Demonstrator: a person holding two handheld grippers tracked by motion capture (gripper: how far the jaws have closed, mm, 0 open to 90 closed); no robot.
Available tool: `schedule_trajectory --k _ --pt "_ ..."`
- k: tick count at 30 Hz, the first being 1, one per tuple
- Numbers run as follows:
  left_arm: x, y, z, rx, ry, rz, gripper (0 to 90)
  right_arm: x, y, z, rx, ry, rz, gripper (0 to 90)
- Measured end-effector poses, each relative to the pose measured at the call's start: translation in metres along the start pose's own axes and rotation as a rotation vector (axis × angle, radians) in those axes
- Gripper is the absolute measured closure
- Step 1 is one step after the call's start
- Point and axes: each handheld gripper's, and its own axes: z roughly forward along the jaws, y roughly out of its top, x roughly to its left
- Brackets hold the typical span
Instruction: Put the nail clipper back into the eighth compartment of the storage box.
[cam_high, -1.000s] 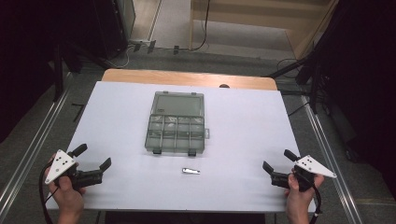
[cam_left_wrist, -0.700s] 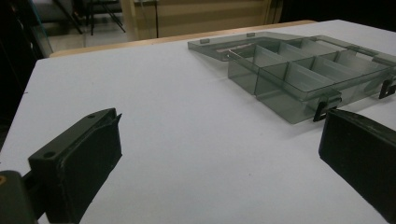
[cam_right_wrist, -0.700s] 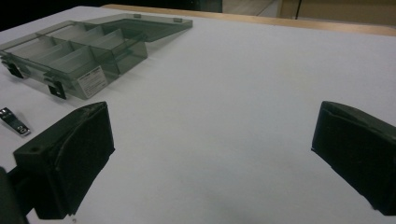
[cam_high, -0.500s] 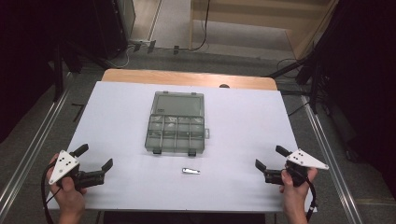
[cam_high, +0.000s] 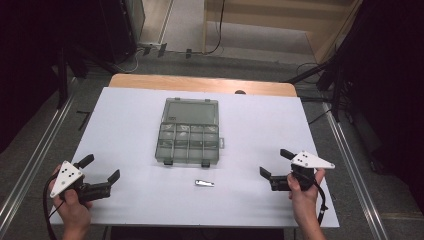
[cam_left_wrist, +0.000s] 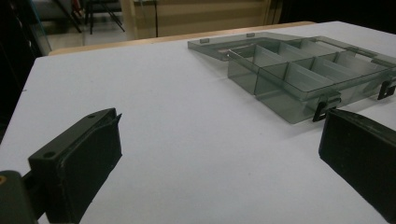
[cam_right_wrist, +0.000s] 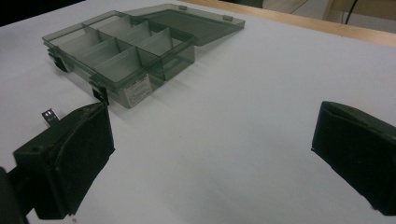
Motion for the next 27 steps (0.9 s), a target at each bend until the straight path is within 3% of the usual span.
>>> schedule_trajectory --k 17,27 --pt "0.000 0.000 0.000 -0.001 -0.002 -0.003 0.0 0.023 0.026 0.031 0.053 0.095 -0.082 0.0" --pt "0.000 0.000 0.000 0.001 -0.003 -0.002 0.0 0.037 0.032 0.048 0.081 0.133 -0.116 0.0"
